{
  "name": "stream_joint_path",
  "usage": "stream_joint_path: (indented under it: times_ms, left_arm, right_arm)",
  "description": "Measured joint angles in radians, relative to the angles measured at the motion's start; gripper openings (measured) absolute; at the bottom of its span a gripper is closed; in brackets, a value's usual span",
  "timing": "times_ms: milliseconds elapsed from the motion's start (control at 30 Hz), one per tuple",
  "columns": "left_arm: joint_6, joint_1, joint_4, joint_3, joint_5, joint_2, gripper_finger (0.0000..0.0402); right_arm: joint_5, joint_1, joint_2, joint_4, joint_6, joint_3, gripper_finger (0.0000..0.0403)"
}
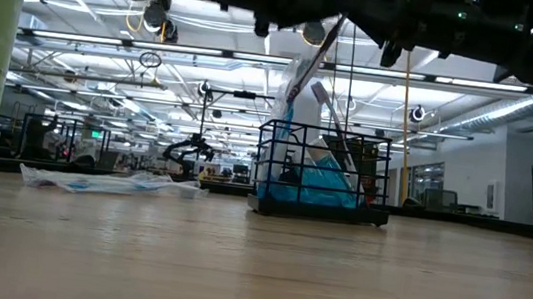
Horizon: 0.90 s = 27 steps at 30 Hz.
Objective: Pick & Place toothbrushing station
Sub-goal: Put the purple toothbrush into the black mesh organizer
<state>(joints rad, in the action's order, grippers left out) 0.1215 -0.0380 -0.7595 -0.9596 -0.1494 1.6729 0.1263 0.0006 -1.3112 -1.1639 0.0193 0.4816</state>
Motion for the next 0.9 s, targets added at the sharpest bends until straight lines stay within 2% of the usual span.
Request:
stream_joint_path:
  times_ms: [167,333,433,533,700,900]
  left_arm:
    - [0.017,-0.046,0.058,0.000,0.005,-0.104,0.0200]
    - [0.080,-0.085,0.277,0.000,-0.011,-0.265,0.0237]
    - [0.050,-0.092,0.437,0.002,-0.067,-0.364,0.0244]
    - [0.012,-0.084,0.512,0.034,-0.090,-0.437,0.0245]
    - [-0.022,-0.071,0.488,0.132,-0.151,-0.512,0.0246]
    - [-0.088,-0.052,0.460,0.245,-0.283,-0.559,0.0246]
  right_arm:
    - [0.004,-0.016,0.065,0.025,-0.029,-0.002,0.0009]
    - [0.003,-0.042,0.167,0.140,-0.032,-0.002,0.0009]
    - [0.003,-0.056,0.238,0.216,-0.026,-0.002,0.0009]
    - [-0.002,-0.073,0.302,0.277,0.005,-0.002,0.0009]
    - [-0.105,-0.100,0.357,0.288,0.048,-0.002,0.0009]
    - [-0.103,-0.136,0.404,0.408,0.071,0.012,0.0009]
